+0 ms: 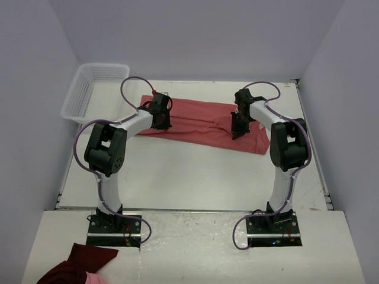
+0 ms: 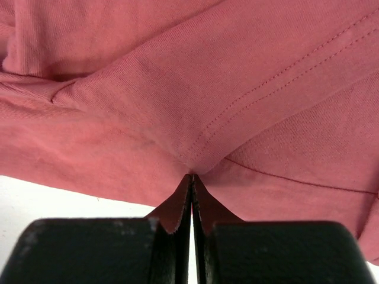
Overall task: Fold and stack the t-shirts
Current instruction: Fold the other side of the tshirt into a rectangle
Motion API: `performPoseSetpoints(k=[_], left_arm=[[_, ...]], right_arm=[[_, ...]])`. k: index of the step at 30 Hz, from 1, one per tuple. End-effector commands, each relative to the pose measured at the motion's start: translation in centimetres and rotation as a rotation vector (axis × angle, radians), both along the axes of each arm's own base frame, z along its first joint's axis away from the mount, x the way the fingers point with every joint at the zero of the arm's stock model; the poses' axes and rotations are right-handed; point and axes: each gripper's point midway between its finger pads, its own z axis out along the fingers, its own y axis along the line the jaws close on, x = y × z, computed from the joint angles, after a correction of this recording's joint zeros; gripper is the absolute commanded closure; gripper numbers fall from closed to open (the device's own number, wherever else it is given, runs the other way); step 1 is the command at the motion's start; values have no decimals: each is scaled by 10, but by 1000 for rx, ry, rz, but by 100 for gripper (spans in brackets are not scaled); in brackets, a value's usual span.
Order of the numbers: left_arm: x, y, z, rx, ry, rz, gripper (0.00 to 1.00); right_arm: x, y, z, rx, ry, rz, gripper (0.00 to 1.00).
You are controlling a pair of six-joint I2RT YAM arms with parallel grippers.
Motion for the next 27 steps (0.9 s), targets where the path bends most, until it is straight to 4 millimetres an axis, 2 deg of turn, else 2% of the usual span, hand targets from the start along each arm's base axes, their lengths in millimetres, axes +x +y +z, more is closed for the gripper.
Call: performPoseSetpoints(k=[1, 4, 9, 11, 12, 14, 15, 17, 19, 20, 21, 27], left_arm=[[4, 11, -17, 66, 20, 16, 100], [-5, 20, -37, 110, 80, 43, 100], [-21, 31, -49, 142, 139, 86, 100], [-27, 32, -47, 138, 145, 95, 100], [-37, 36, -52, 142, 164, 109, 100], [-44, 39, -45, 125, 150, 132, 100], [-56, 44, -51, 134, 172, 135, 100], [-63, 49, -46, 136, 160, 150, 100], [-79, 57, -52, 153, 182, 161, 100], [-83, 58, -47, 141, 175, 169, 100], [-93, 61, -52, 146, 194, 170, 100], [-119, 68, -50, 119, 228, 210, 100]], right_arm=[[7, 1, 5, -9, -25, -23, 100], [2, 0, 3, -19, 7, -20, 100], [-2, 0, 0, -25, 53, -14, 100], [-3, 0, -1, -31, 68, -23, 100], [-4, -1, -1, -38, 71, -28, 100], [-7, -1, -1, -39, 78, -39, 98], [-11, 1, -3, -30, 88, -35, 98], [-16, 4, -2, -18, 98, -32, 98], [-25, 7, -2, -1, 108, -27, 98], [-29, 11, -2, 9, 112, -20, 97], [-39, 12, -7, 13, 134, -15, 97], [-79, 24, -10, 32, 171, 0, 96]])
